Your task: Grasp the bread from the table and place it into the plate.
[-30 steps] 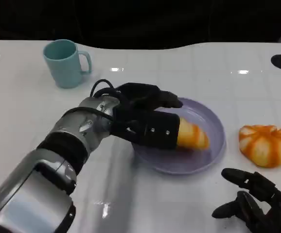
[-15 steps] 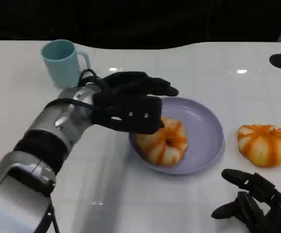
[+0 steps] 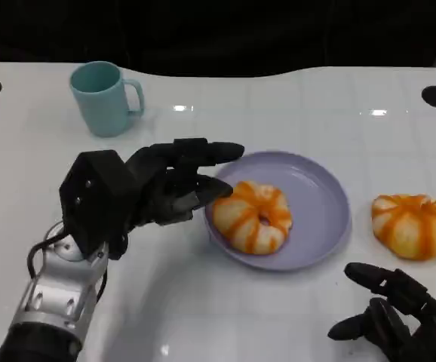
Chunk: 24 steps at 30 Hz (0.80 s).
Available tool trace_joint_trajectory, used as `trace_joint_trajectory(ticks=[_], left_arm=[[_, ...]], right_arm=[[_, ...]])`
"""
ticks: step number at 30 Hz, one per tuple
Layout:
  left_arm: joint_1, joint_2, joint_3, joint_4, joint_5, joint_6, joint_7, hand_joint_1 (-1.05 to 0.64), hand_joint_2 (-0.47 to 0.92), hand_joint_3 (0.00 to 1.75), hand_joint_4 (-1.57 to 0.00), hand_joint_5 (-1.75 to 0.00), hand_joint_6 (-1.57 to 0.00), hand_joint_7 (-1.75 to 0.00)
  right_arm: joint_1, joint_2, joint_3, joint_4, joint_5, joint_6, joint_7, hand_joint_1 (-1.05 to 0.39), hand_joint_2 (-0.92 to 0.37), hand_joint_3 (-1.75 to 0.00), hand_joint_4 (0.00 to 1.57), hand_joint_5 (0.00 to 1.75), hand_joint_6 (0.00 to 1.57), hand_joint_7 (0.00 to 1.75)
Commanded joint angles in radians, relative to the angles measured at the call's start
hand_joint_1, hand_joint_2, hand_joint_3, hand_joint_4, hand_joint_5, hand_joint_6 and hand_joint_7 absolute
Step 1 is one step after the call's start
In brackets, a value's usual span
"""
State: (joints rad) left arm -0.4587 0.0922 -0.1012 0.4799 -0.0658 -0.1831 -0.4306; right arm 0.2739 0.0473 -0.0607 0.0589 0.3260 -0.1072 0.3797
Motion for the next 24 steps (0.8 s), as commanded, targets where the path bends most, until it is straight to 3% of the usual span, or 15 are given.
trace_joint_trajectory(ticks=[1, 2, 3, 4, 5, 6, 9, 14, 17, 24], left_arm=[[0.01, 0.006, 0.014, -0.042, -0.013, 0.028, -0.004, -0.45, 0.92, 0.38, -0.61, -0.89, -0.8, -0.11], [0.011, 0.005, 0.014, -0.045, -0.013, 0.032, -0.004, -0.45, 0.92, 0.38, -0.61, -0.89, -0.8, -0.11], [0.112, -0.022, 0.085, -0.176, -0.181, 0.183, 0.001, -0.47, 0.92, 0.42, -0.59, -1.0, -0.81, -0.14], [0.189, -0.041, 0.139, -0.279, -0.31, 0.302, 0.006, -0.49, 0.92, 0.46, -0.6, -1.35, -0.7, -0.72], [0.243, -0.053, 0.176, -0.354, -0.401, 0.391, 0.013, -0.51, 0.92, 0.49, -0.6, -1.58, -0.54, -1.24], [0.272, -0.057, 0.195, -0.403, -0.452, 0.448, 0.02, -0.51, 0.92, 0.5, -0.6, -1.66, -0.49, -1.42], [0.361, -0.049, 0.243, -0.517, -0.554, 0.551, 0.033, -0.53, 0.92, 0.5, -0.62, -1.74, -0.41, -1.67], [0.412, -0.044, 0.277, -0.597, -0.614, 0.633, 0.052, -0.54, 0.92, 0.48, -0.64, -1.75, -0.38, -1.74], [0.469, -0.053, 0.311, -0.645, -0.687, 0.708, 0.082, -0.55, 0.92, 0.47, -0.71, -1.75, -0.45, -1.75], [0.531, -0.067, 0.296, -0.656, -0.688, 0.713, 0.086, -0.51, 0.92, 0.47, -0.68, -1.75, -0.43, -1.74]], right_arm=[[0.005, -0.012, -0.004, -0.011, 0.008, -0.004, 0.004, -0.75, -0.92, -0.27, 0.77, 1.08, 0.84, 0.59], [0.006, -0.012, -0.004, -0.012, 0.008, -0.004, 0.004, -0.75, -0.92, -0.27, 0.77, 1.08, 0.84, 0.59], [0.009, -0.012, -0.002, -0.013, 0.0, -0.01, 0.001, -0.75, -0.92, -0.27, 0.77, 1.08, 0.84, 0.59], [0.011, -0.012, 0.0, -0.015, -0.006, -0.015, -0.001, -0.75, -0.92, -0.28, 0.77, 1.08, 0.83, 0.59], [0.012, -0.013, 0.001, -0.015, -0.01, -0.019, -0.002, -0.75, -0.92, -0.28, 0.77, 1.08, 0.83, 0.59], [0.013, -0.013, 0.001, -0.016, -0.012, -0.021, -0.003, -0.75, -0.92, -0.28, 0.77, 1.08, 0.83, 0.59], [0.015, -0.013, -0.001, -0.02, -0.011, -0.02, -0.001, -0.75, -0.92, -0.29, 0.76, 1.09, 0.83, 0.59], [0.017, -0.014, -0.001, -0.022, -0.01, -0.019, -0.001, -0.75, -0.92, -0.29, 0.76, 1.09, 0.82, 0.59], [0.017, -0.017, 0.0, -0.032, -0.014, -0.01, -0.006, -0.75, -0.92, -0.29, 0.75, 1.1, 0.81, 0.59], [0.018, -0.019, -0.003, -0.041, -0.004, 0.001, -0.003, -0.74, -0.92, -0.29, 0.74, 1.12, 0.8, 0.6]])
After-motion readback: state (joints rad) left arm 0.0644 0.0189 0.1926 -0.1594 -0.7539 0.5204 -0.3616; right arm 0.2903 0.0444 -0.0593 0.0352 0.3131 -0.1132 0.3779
